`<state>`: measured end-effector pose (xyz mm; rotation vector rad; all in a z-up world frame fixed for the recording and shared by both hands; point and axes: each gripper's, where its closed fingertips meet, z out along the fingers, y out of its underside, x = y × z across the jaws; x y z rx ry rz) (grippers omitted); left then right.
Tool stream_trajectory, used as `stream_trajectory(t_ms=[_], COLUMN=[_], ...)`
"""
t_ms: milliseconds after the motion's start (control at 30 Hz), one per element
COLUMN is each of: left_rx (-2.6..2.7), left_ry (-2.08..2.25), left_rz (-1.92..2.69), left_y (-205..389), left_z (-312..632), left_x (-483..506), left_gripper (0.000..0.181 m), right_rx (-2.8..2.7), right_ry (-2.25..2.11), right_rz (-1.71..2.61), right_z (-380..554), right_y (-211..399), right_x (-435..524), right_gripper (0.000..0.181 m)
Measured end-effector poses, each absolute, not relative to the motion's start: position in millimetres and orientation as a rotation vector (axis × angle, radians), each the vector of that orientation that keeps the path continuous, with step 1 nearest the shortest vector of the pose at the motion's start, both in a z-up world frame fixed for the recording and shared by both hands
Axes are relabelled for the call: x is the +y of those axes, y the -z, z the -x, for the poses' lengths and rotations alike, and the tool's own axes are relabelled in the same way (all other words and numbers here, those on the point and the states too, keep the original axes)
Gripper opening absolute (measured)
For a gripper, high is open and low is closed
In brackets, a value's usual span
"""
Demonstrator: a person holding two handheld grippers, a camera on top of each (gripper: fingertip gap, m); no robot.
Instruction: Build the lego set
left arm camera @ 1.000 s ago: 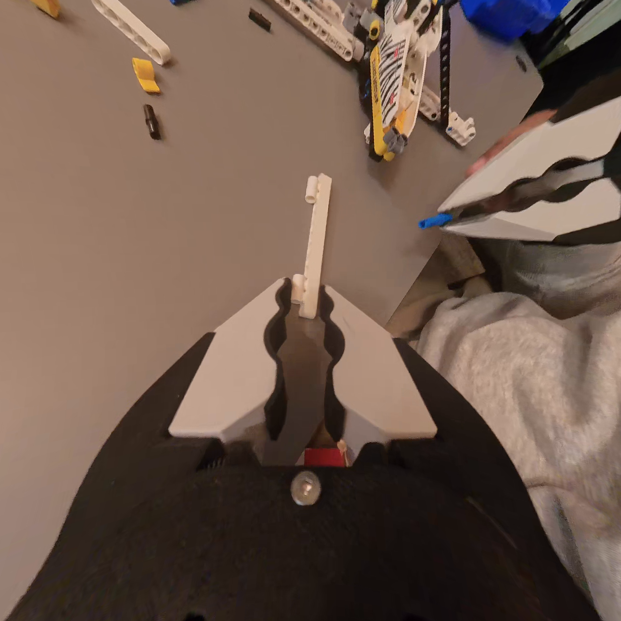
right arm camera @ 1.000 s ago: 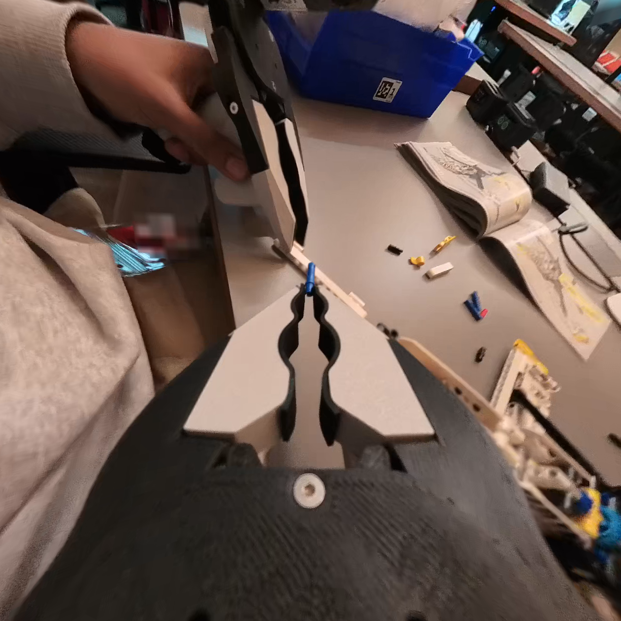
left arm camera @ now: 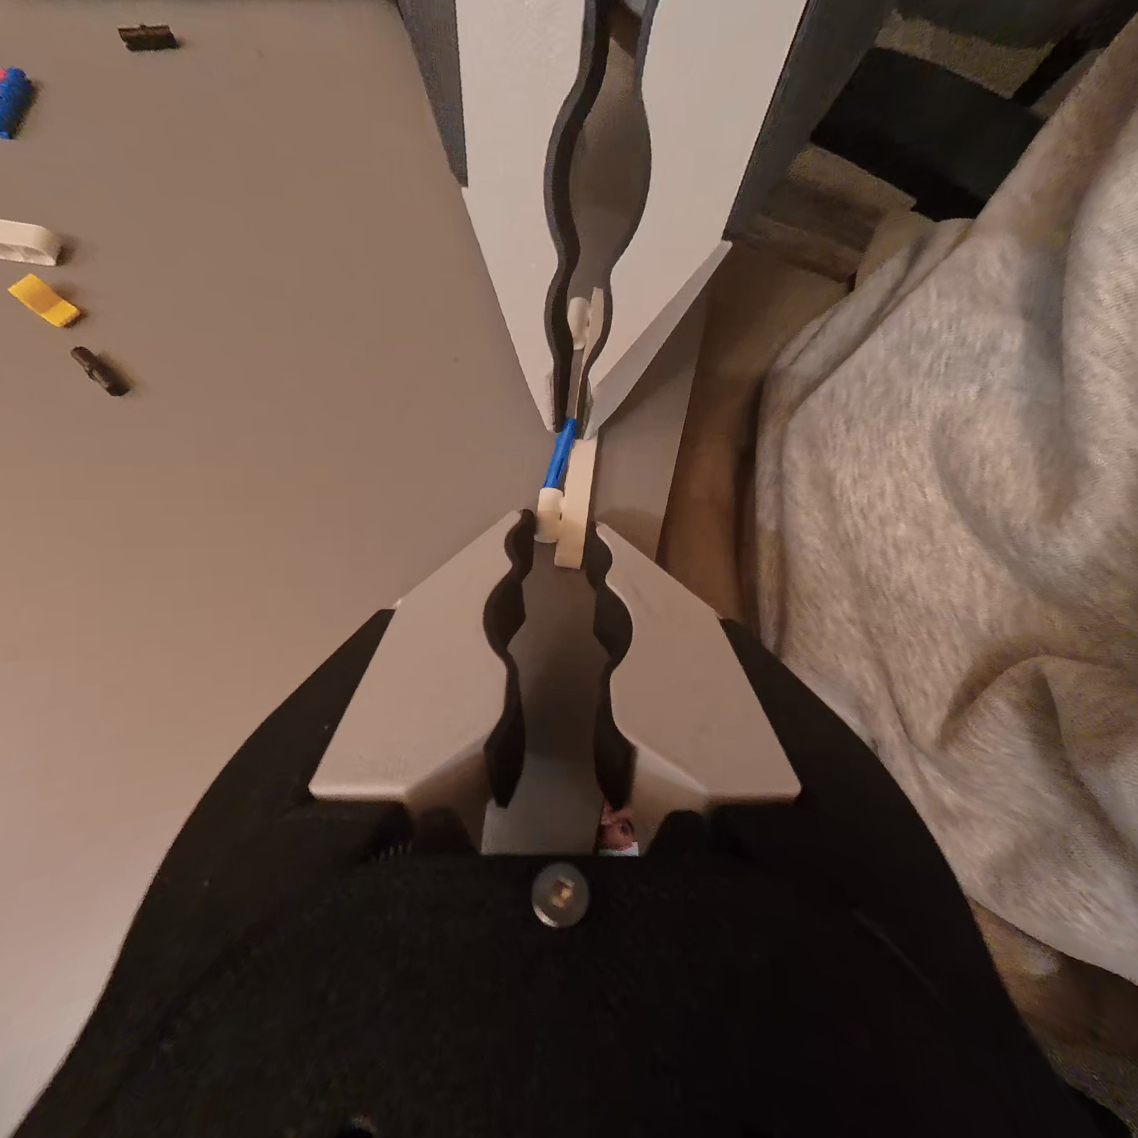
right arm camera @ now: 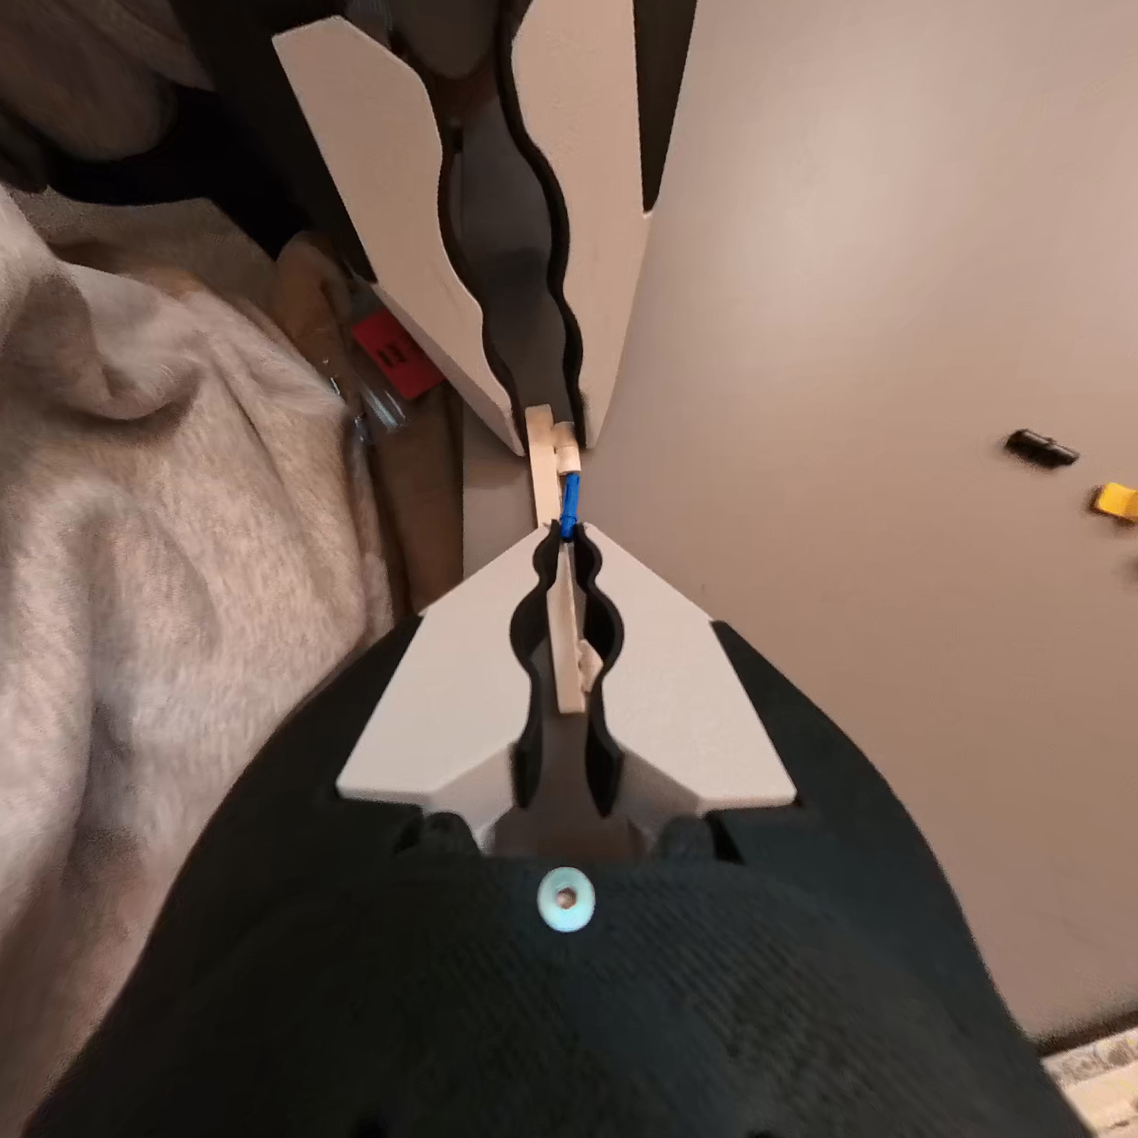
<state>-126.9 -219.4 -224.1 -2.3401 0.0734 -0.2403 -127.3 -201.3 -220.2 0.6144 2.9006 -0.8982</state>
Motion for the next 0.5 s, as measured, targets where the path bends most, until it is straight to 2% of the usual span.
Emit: stream_trajectory(t_ms=[433,500], left_rx=[0.068,0.065], left_ry=[0.291,0.293], left_rz=[2.334,2.333], left_y=[224.1,224.1], left_z=[126.3,126.4], left_x=[-220.2,-220.2], left_gripper=[0.013,0.013], right_rx=[2.877,2.853], right_ry=[0.525,0.516], right_rz=[-0.320,-0.297], right_z=[126.5,123.8], right_y=[223.4,223.0], right_x=[-201.0,-202.2], right_gripper=[0.006,0.000])
